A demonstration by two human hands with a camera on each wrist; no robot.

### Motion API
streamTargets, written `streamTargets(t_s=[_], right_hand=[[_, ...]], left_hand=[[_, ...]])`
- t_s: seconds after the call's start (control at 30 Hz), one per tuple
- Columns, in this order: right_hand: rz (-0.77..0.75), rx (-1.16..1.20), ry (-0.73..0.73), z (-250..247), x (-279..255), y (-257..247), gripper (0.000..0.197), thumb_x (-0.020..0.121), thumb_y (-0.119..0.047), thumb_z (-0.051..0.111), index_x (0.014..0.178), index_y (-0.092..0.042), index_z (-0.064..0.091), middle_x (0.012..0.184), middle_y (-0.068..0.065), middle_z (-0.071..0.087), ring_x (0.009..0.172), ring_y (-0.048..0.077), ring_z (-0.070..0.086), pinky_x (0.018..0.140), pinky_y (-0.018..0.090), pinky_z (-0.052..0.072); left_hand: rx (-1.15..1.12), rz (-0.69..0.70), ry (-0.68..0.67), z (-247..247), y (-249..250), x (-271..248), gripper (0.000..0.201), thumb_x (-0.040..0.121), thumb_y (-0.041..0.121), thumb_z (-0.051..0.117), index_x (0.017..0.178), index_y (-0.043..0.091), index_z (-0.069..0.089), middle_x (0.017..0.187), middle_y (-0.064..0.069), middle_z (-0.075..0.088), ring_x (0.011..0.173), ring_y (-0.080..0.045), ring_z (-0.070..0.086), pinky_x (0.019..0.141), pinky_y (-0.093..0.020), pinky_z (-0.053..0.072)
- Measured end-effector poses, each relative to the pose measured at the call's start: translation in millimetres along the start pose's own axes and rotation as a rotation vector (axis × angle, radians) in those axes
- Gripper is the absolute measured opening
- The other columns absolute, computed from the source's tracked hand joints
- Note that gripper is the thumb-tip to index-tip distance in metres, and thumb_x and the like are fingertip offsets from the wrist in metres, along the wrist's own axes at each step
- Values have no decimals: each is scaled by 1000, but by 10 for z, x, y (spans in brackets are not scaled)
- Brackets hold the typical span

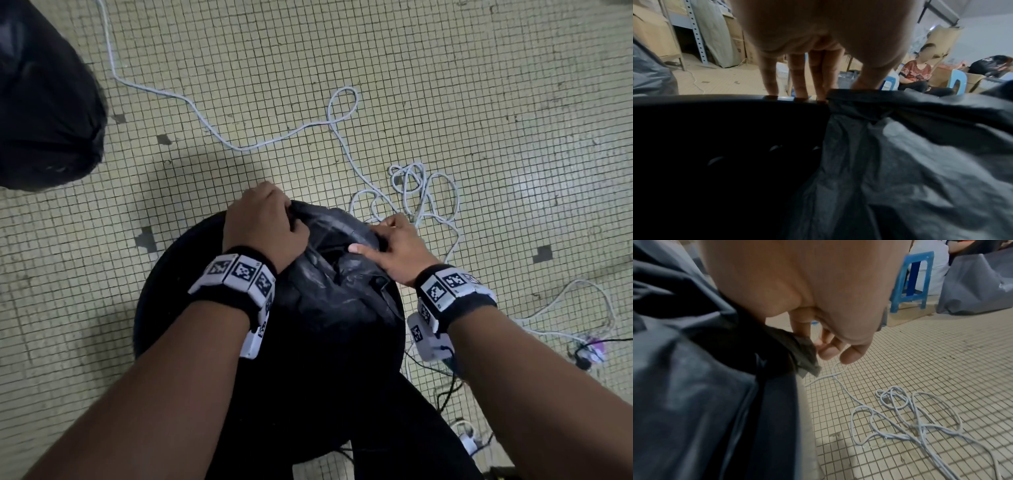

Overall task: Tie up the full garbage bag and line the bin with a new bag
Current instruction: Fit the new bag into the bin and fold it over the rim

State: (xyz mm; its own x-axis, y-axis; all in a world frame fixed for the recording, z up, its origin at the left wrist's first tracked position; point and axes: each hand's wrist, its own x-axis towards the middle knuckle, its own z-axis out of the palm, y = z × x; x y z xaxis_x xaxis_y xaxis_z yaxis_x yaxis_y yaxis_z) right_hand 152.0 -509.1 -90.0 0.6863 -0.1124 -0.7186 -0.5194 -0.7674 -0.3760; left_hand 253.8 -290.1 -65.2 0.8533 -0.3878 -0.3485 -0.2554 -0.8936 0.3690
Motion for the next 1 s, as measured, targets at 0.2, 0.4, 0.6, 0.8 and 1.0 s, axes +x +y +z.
streamTargets(t_s=[0.2, 0.4, 0.6, 0.8, 1.0], right_hand=[[51, -123, -135, -239, 68, -212, 85, 83, -69, 60, 153, -25, 37, 136, 9, 62, 128, 29, 54, 110, 51, 40], [61, -241, -290, -586, 305, -758, 79, 84, -65, 64, 140, -10, 53, 141, 12, 57, 130, 30, 53, 110, 45, 36], [-243, -294, -162, -419, 559, -1341, 40, 71, -28, 89, 105, -15, 73, 105, 4, 72, 104, 21, 65, 94, 35, 51], [-261, -360, -190, -369, 663, -1311, 29, 79, -25, 84, 104, -15, 74, 104, 5, 73, 101, 22, 65, 88, 31, 50], [-208, -342, -248, -405, 702, -1323, 33, 78, -27, 85, 105, -12, 74, 100, 3, 74, 99, 20, 65, 86, 27, 47]], left_hand=[[204, 6, -144, -75, 14, -58, 42, 87, 36, 64, 124, 18, 60, 133, 7, 51, 123, -25, 47, 109, -53, 36], [129, -32, -277, -131, 35, -42, 50, 81, 32, 67, 128, 21, 57, 138, 7, 42, 129, -25, 39, 109, -56, 36], [148, 3, -308, -51, -52, -63, 72, 71, 42, 69, 136, 30, 43, 143, -1, 38, 136, -33, 32, 114, -54, 27], [-293, 42, -48, -68, -469, -250, 44, 78, 6, 61, 119, 20, 68, 126, -8, 55, 123, -36, 42, 104, -35, 29], [-175, -204, -116, -261, -899, -387, 42, 84, -2, 54, 114, 20, 76, 114, -8, 65, 108, -29, 59, 95, -37, 46]])
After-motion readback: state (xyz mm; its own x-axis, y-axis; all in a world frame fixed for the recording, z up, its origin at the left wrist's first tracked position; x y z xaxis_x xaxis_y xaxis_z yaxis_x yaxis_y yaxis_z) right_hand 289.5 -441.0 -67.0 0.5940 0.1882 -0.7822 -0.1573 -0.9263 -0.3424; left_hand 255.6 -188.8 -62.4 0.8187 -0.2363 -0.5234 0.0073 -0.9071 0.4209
